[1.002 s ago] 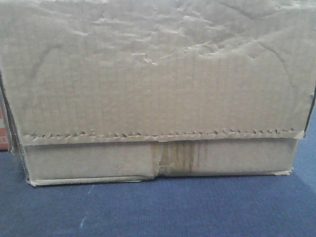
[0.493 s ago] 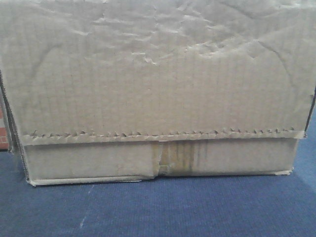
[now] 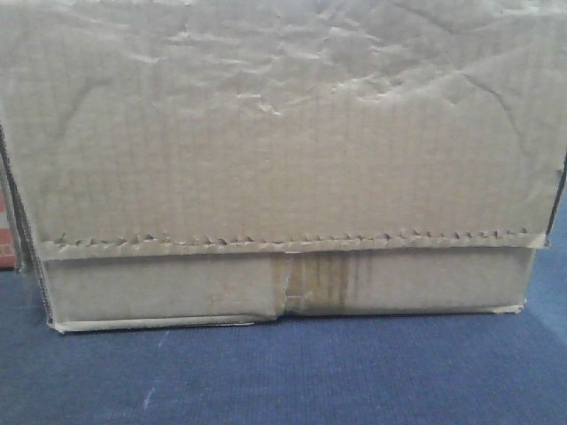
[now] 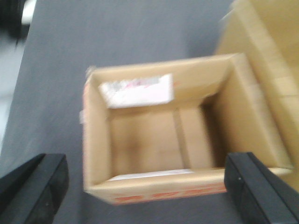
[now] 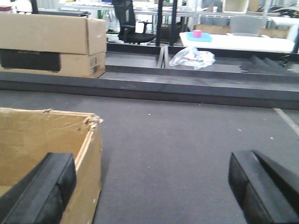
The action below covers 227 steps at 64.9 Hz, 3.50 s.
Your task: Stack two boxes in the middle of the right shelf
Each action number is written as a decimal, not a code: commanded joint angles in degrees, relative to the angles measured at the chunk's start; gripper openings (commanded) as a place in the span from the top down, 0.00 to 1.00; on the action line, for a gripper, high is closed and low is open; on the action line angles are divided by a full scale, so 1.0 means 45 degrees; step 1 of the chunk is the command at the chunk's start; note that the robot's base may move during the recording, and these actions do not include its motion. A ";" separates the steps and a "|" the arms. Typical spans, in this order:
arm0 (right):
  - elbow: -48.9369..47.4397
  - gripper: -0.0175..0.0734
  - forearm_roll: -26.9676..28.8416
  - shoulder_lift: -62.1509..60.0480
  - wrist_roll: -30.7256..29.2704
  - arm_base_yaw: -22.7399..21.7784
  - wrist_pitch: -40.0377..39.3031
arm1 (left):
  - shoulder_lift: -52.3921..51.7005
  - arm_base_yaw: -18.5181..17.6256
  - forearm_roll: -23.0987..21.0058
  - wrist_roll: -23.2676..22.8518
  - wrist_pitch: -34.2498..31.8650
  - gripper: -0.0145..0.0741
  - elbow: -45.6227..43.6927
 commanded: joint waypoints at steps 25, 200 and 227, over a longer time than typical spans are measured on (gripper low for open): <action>-0.0103 0.18 -0.0060 0.0039 -0.0063 0.0153 -0.0105 | 0.5138 0.1848 -0.0660 0.2301 0.1064 0.18 -0.2298; -0.0103 0.18 0.0010 0.0039 -0.0063 0.0745 0.0185 | 0.7583 -0.6327 -0.0864 -0.4566 0.1109 0.96 -0.7884; -0.0103 0.18 0.0010 0.0039 -0.0063 0.0915 0.0185 | 0.7580 -0.6327 -0.1003 -0.4622 0.1089 0.52 -0.7884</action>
